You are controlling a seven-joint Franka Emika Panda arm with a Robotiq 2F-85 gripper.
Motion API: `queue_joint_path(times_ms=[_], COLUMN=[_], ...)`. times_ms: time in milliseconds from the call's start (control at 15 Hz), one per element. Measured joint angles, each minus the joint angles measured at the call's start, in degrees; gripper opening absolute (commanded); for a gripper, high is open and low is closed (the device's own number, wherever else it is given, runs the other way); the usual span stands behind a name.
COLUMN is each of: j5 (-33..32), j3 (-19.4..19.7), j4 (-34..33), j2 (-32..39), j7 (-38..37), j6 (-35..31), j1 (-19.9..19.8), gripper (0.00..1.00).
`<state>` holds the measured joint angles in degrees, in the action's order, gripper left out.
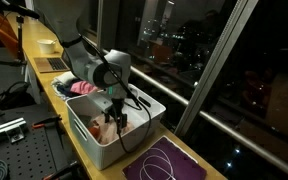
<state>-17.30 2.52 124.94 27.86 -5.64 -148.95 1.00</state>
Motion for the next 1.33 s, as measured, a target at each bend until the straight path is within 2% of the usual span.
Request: queue_joint_path(times_ms=[67,133,200,467,800,933,1000,1333], j5=[0.00,0.00,0.01,1.52,3.57,4.07,4.37,5.52], j3=[0.03,0.09,0.12,-0.12,-0.83,-1.02,-1.18,-2.44], j4=[-0.64,-1.16,-1.66,-2.42,-1.20,0.25,1.15,5.85], j2=[1.25,2.34,3.32,4.71,2.93,1.03,-0.15,-9.05], j7=[0.00,0.00,0.00,0.05,0.53,0.70,0.84,1.16], j6=[-0.40,-0.74,-0.84,-0.86,-0.84,-0.81,-0.75,1.89], j1=[0.00,0.00,0.00,0.04,0.47,0.63,0.65,0.97], gripper=[1.00,0.75,0.74,0.42,0.06,0.01,0.05,0.04])
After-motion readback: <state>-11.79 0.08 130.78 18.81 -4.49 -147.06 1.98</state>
